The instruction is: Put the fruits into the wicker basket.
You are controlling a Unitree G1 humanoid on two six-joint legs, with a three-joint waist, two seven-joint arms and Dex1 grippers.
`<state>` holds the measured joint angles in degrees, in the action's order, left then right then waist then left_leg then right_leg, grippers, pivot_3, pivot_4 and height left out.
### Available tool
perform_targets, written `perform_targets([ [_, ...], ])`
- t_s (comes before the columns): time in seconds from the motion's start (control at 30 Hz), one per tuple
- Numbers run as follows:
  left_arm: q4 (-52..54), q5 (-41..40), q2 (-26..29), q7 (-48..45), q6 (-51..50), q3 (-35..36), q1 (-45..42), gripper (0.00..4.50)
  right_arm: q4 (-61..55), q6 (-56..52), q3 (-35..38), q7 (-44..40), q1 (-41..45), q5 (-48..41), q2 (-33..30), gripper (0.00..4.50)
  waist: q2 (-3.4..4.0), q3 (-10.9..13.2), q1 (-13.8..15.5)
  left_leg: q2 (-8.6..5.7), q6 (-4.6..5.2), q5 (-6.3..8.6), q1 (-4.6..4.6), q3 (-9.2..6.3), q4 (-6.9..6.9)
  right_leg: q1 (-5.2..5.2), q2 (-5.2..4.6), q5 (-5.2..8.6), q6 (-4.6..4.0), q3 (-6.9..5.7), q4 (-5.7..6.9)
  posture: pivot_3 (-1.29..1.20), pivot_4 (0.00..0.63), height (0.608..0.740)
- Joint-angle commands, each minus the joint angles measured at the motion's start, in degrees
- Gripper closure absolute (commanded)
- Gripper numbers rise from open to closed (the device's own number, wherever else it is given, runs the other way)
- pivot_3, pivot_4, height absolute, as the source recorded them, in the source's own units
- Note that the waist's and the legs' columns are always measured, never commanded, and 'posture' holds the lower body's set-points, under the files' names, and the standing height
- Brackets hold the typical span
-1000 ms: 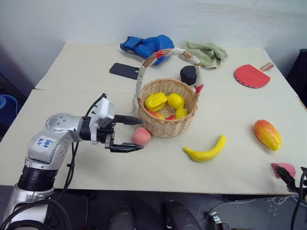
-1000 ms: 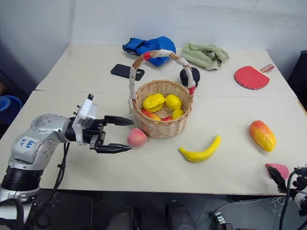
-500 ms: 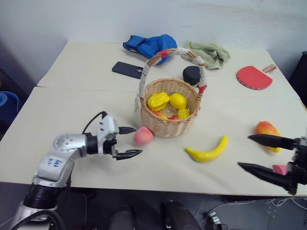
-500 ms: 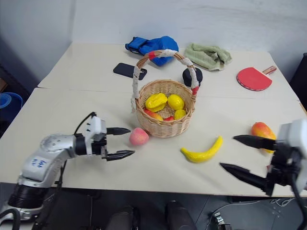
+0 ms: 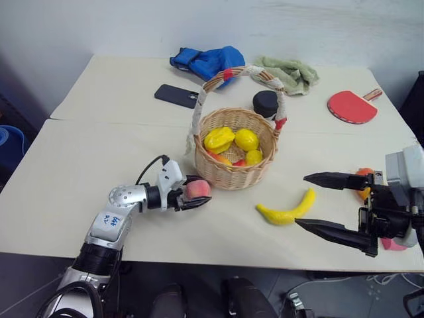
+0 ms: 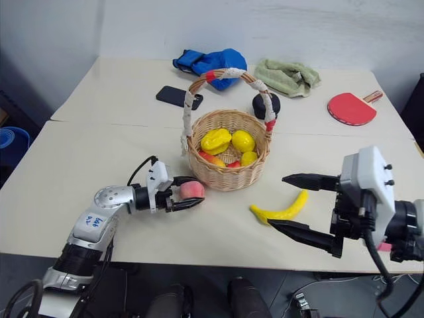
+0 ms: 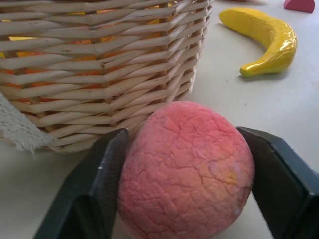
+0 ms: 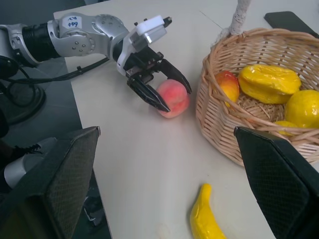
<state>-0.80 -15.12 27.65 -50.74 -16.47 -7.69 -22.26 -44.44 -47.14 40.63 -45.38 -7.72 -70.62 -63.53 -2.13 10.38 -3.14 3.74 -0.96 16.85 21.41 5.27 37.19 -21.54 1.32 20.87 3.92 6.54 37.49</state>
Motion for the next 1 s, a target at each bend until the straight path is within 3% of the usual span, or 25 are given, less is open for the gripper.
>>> perform_targets([
  [0.03,1.87,-0.71,1.11,-1.39,0.96,1.31,-0.03,1.96,-0.33,0.87,-0.04,0.64,0.43,0.42,0.72,0.0,0.0,0.0,0.0,0.0,0.0,0.0,0.0,-0.01,0.01,0.0,0.0,0.0,0.0,-0.01,0.02,0.0,0.15,0.74],
  [0.2,7.95,-7.73,5.72,-8.08,-3.39,4.37,-0.38,1.98,0.29,0.85,-0.15,1.89,1.22,-0.48,1.35,0.0,0.0,0.0,-0.14,0.02,-0.02,-0.02,-0.03,-0.01,-0.02,0.0,0.0,0.0,0.0,-0.02,0.06,0.0,0.15,0.74],
  [0.3,11.28,-16.02,6.43,-9.51,-10.38,8.01,-5.41,1.98,0.22,0.83,-0.69,2.39,1.69,-0.56,1.54,0.0,0.0,0.02,-0.01,0.02,-0.11,-0.07,-0.03,-0.01,-0.01,0.0,0.0,0.0,0.0,-0.05,0.06,0.0,0.15,0.74],
  [0.43,10.49,-20.1,4.8,-7.69,-15.44,9.4,-13.33,1.98,0.31,0.89,-1.61,3.26,2.4,-0.62,1.96,0.0,-0.02,0.03,0.42,-0.04,-0.19,-0.14,0.02,-0.09,0.06,0.05,-0.06,0.0,0.0,-0.13,0.05,0.0,0.15,0.74],
  [0.7,-3.49,-3.39,-3.71,-0.33,-6.71,-2.57,-24.79,1.98,-0.51,1.74,-4.13,5.6,3.12,0.94,3.56,0.0,-0.02,0.03,0.39,-0.05,-0.28,-0.19,0.02,-0.05,0.03,0.03,-0.01,-0.01,0.02,-0.09,-0.03,0.0,0.15,0.74],
  [0.83,-10.35,1.89,-6.74,1.65,-2.17,-4.74,-27.9,1.98,-0.79,2.34,-5.36,6.09,3.02,2.23,4.31,0.0,-0.03,0.03,-0.03,-0.04,-0.28,-0.19,0.04,0.04,0.02,-0.02,0.0,-0.01,0.02,0.02,-0.04,0.0,0.15,0.74],
  [1.0,-12.08,1.7,-8.03,1.55,-0.76,-2.45,-28.96,0.46,-0.79,2.58,-5.99,6.74,3.02,3.45,4.92,0.0,-0.03,0.04,0.06,-0.01,-0.31,-0.21,0.04,0.03,-0.01,-0.05,0.03,0.0,0.02,0.0,-0.01,0.0,0.15,0.74],
])
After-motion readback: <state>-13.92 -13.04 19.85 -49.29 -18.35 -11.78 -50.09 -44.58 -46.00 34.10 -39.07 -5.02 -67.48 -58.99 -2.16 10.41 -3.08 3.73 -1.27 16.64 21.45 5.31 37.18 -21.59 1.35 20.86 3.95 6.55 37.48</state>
